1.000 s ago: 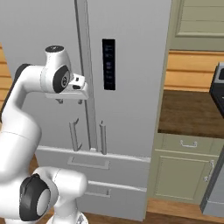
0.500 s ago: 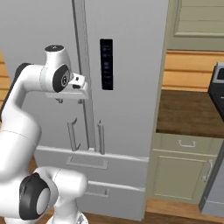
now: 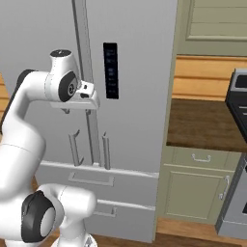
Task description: Take the strawberry from the fridge and place it on top of the pancake, located on the dining counter.
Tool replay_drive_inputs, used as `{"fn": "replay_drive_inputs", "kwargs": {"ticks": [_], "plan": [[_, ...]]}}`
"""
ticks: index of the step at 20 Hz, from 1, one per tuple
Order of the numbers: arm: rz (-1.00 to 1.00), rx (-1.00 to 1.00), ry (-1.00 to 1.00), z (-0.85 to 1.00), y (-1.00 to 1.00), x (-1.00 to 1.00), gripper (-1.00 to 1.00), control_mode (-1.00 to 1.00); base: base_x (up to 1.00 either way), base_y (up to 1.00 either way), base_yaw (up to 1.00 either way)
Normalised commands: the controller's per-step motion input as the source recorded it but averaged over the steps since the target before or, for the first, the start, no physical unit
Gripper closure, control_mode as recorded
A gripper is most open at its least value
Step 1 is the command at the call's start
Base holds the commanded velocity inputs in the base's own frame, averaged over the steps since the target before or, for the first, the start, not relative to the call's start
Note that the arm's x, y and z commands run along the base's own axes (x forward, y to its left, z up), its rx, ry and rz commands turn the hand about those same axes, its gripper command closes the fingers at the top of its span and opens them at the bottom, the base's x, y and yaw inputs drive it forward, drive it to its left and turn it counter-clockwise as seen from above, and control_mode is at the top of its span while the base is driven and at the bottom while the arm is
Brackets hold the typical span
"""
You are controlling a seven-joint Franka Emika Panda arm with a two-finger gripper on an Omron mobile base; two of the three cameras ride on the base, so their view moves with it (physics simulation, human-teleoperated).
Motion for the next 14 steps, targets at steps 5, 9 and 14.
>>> {"fn": "replay_drive_inputs", "kwargs": {"ticks": [5, 9, 14], "plan": [[0.02, -0.01, -0.09, -0.47, -0.21, 0.06, -1.00, -1.00, 0.00, 0.00, 0.00], [0.10, 0.02, -0.18, -0.76, -0.38, 0.13, -1.00, -1.00, 0.00, 0.00, 0.00], [0.08, 0.14, -0.12, -0.58, -0.42, 0.34, -1.00, -1.00, 0.00, 0.00, 0.00]]}}
